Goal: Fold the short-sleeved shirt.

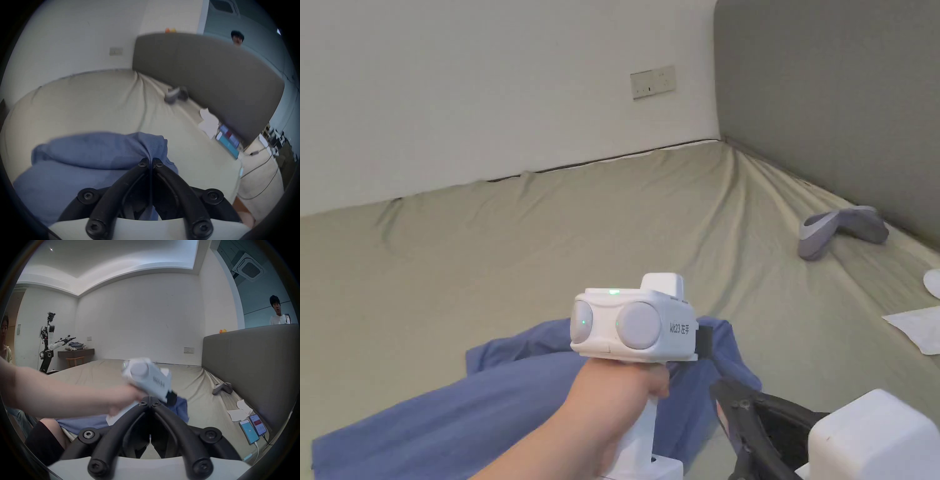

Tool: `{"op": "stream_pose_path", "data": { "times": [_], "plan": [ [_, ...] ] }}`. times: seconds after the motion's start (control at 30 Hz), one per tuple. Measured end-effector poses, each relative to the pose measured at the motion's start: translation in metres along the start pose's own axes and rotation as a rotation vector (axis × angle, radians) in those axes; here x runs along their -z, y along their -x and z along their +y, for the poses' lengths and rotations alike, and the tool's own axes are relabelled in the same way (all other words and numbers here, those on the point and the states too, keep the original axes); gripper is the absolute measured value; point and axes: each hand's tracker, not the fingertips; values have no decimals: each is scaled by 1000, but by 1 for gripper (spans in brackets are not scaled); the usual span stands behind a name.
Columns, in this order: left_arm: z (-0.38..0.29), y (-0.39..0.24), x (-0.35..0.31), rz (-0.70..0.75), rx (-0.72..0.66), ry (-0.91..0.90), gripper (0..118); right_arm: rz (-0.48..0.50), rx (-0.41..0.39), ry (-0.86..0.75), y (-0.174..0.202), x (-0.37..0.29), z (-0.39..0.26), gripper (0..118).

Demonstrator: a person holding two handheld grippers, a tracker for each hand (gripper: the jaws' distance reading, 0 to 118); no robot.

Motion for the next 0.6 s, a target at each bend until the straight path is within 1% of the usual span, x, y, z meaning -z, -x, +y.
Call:
{"op": "stream_pose_path", "data": {
  "times": [0.07,0.1,0.13,0.17,0.2,0.23,0.27,0.3,0.33,0.4,0.47,0.53,0.57,0.6],
  "plan": [
    [-25,-10,19,19,22,37,1,-9,17,19,-5,0,-4,0],
    [-34,-9,27,28,31,41,11,-15,33,40,-6,2,-6,0],
    [-41,-10,31,31,26,34,22,-17,21,34,-7,3,-6,0],
    [-47,-10,31,32,16,25,31,-19,20,37,-7,3,-7,0],
    [-50,-5,31,35,-1,3,31,-19,19,41,-7,4,-8,0],
    [-50,-1,29,42,-13,-10,57,-19,19,44,-6,7,-8,0],
    [-51,5,24,44,-37,-29,80,-17,18,46,-5,8,-8,0],
    [-46,6,9,-8,-87,-46,102,-15,16,49,-4,9,-9,0],
    [-44,11,-3,-29,-110,-58,107,-12,14,50,-3,10,-9,0],
    [-41,22,-39,-12,-99,-91,107,-5,9,50,1,13,-7,0],
    [-38,31,-82,35,-71,-197,107,4,6,45,4,17,-6,0],
    [-48,47,-138,144,-54,-299,101,15,2,41,9,23,-4,0],
    [-52,58,-160,183,-61,-353,93,21,-2,39,11,26,-4,0],
    [-63,69,-193,221,-76,-405,71,25,-5,34,14,30,-3,0]
  ]
}}
